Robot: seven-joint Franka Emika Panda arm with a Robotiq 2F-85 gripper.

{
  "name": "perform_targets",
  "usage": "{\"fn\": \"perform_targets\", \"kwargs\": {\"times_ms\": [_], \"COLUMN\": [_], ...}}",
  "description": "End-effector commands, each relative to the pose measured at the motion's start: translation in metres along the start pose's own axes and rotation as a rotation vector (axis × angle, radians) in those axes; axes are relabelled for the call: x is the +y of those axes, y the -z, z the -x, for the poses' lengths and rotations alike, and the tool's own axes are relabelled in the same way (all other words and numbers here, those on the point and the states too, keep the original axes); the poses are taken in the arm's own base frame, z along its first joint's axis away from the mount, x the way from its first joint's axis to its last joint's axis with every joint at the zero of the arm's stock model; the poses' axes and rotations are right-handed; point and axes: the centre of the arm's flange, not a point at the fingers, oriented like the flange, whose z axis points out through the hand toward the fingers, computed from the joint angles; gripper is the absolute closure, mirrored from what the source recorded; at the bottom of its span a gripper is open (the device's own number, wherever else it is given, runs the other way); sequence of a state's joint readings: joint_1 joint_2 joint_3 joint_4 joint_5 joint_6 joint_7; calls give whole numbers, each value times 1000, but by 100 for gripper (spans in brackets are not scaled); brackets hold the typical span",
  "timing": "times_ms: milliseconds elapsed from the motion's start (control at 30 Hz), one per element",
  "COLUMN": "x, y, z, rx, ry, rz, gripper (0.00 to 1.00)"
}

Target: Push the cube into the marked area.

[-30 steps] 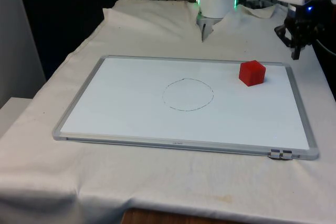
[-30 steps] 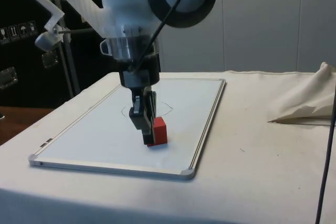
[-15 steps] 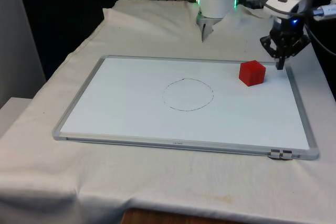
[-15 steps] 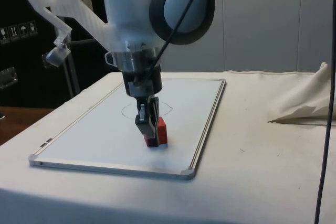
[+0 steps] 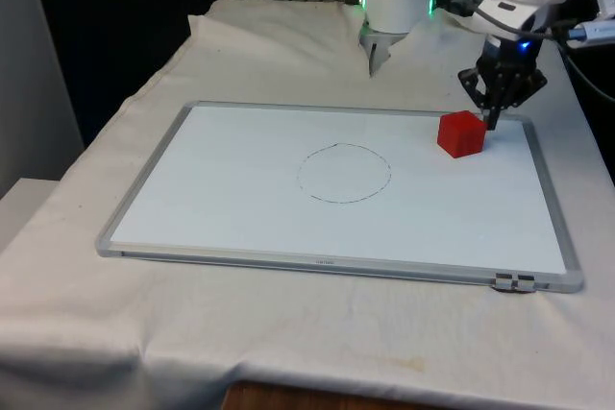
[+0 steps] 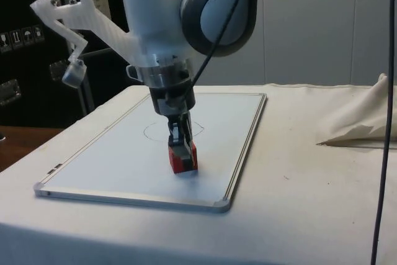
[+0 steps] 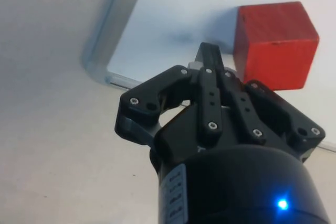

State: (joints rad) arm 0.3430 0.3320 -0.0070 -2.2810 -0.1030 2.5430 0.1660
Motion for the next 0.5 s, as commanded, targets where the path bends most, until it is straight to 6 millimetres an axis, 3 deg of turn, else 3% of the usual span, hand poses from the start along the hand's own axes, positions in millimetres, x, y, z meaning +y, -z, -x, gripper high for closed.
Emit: {"fn": "perform_targets", "kwargs": {"times_ms": [0,467], "x": [3,22], "y": [0,-2], "z": [0,-6], "rx": [-7,-31], "ry": [3,41], "rz": [20,105], "gripper": [100,100]}}
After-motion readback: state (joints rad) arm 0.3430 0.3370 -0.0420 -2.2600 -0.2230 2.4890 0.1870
